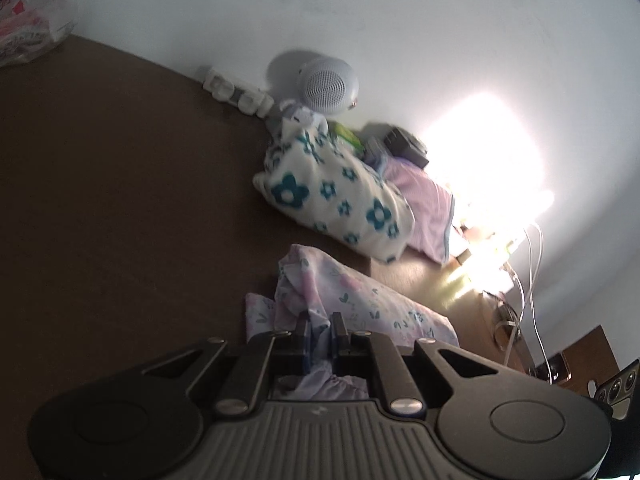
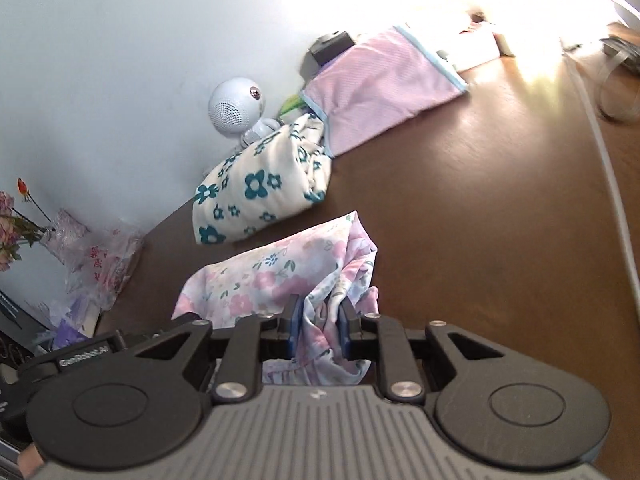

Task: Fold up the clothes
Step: 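Carry the folded dress with both grippers to the stack of clothes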

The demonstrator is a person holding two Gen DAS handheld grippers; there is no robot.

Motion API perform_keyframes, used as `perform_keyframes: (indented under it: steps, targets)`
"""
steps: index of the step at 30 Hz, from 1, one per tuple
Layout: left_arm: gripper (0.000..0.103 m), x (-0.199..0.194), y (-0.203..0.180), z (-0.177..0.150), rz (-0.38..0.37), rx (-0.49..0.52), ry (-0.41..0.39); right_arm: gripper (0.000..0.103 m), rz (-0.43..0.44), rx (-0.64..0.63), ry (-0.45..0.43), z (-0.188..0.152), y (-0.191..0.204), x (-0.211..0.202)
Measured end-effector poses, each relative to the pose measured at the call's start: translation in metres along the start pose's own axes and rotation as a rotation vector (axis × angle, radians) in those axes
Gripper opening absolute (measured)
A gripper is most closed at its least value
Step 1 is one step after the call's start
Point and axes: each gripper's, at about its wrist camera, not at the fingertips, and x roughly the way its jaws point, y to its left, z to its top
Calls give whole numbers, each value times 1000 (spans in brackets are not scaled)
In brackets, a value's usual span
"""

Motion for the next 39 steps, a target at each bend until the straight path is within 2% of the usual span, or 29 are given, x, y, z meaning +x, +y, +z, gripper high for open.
perform_keyframes:
  steps: [1, 2, 3, 4, 5, 6, 7, 10, 12, 13, 15, 16, 19, 21, 23, 29, 33, 37, 39]
  targets:
    - [8, 2, 3, 2, -4, -7, -11, 24, 2, -20, 1, 3, 2, 3]
    - [11, 3, 6, 4, -8, -16, -22, 34, 0, -35, 0, 5, 4, 5]
    - [22, 4, 10, 5, -7, -36, -36, 41, -1, -42, -8, 8, 4, 5]
    - [33, 4, 14, 6, -5, -61, -49, 54, 1, -46, -21, 9, 4, 2]
    - [56, 3, 17, 8, -2, -72, -57, 62, -3, -52, -37, 10, 4, -1]
    - [66, 2, 18, 9, 2, -76, -64, 63, -10, -61, -50, 11, 4, -4]
    - [66, 2, 20, 11, 7, -79, -72, 63, -18, -66, -55, 11, 3, -6]
    - [66, 6, 20, 17, 10, -83, -53, 63, -13, -66, -26, 12, 1, -2]
    - [60, 13, 18, 18, -6, -88, -17, 60, -3, -66, -3, 9, 0, 5]
    - [57, 16, 15, 17, -12, -78, -1, 52, 15, -68, 8, 7, 0, 8]
    - [40, 23, 9, 14, -22, -59, 28, 38, 41, -86, 17, 4, 2, 13]
    - [37, 24, 9, 13, -31, -61, 33, 30, 51, -86, 19, 4, 2, 13]
    - [27, 26, 13, 9, -66, -82, 36, 22, 76, -73, 22, 5, -1, 11]
    - [17, 25, 13, 7, -88, -86, 34, 17, 93, -65, 24, 5, -2, 9]
    - [14, 20, 10, 6, -109, -66, 23, 13, 110, -56, 26, 6, -4, 8]
    - [11, 5, -7, 6, -123, 12, 0, 11, 146, -54, 4, 13, 1, -9]
    - [11, -13, -17, 13, -169, 28, -42, 11, 175, -74, -57, 23, 15, -37]
    - [11, -25, -33, 38, -224, 16, -63, 11, 215, -68, -138, 45, 28, -61]
    - [11, -25, -43, 60, -230, 46, -82, 11, 215, -68, -156, 66, 36, -59]
